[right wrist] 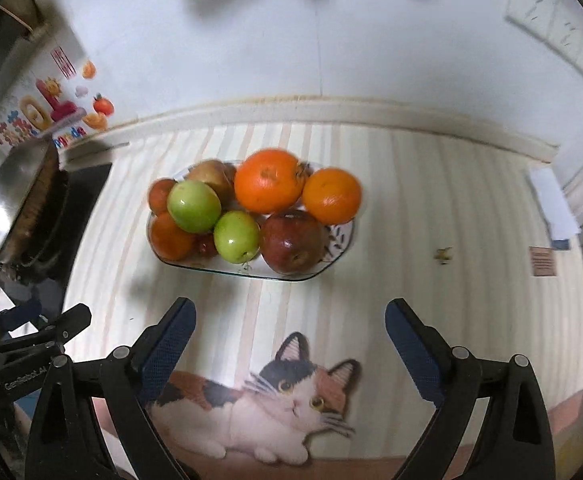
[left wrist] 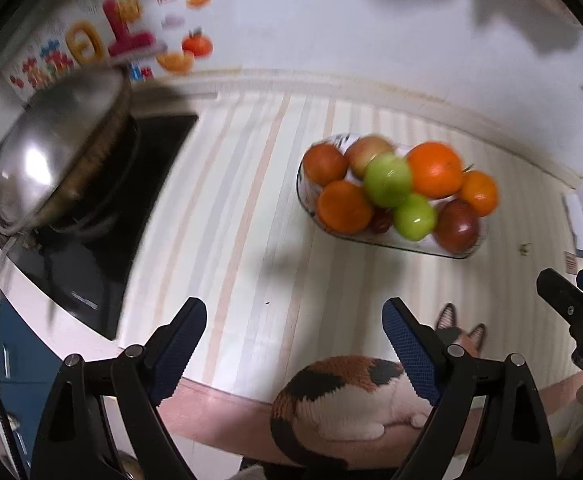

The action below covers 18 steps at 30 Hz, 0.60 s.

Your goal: Organize fruits

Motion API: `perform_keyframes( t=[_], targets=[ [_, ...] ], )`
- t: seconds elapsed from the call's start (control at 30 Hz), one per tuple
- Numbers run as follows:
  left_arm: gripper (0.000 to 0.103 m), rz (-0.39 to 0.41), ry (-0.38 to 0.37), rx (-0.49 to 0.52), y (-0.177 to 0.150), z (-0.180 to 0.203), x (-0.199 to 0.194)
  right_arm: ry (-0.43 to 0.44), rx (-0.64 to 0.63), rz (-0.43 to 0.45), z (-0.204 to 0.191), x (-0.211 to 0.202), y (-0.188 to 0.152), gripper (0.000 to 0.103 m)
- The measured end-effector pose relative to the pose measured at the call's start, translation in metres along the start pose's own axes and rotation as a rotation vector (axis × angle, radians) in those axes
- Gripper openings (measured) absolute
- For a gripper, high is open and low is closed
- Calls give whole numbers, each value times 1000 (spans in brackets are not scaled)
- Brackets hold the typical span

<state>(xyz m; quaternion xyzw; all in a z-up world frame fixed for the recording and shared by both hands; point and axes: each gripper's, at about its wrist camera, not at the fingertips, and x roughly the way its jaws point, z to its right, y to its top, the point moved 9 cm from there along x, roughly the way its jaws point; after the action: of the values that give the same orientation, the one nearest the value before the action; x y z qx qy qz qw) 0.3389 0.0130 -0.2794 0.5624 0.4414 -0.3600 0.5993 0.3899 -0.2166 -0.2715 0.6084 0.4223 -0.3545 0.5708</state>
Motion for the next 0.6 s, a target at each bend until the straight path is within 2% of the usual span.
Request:
perform_keyframes(
  t=[0.23, 0.37, 0.6],
  targets=[
    [90, 135, -42, 62, -16, -2, -87, -27, 19, 130, -12, -103, -21, 98],
    [90, 180, -63, 94, -37, -10, -130, -40, 44, 201, -24, -162, -47, 100],
    [90, 258, -91, 114, -75, -22, -193, -55, 75, 265, -38, -240, -99, 100]
  ],
)
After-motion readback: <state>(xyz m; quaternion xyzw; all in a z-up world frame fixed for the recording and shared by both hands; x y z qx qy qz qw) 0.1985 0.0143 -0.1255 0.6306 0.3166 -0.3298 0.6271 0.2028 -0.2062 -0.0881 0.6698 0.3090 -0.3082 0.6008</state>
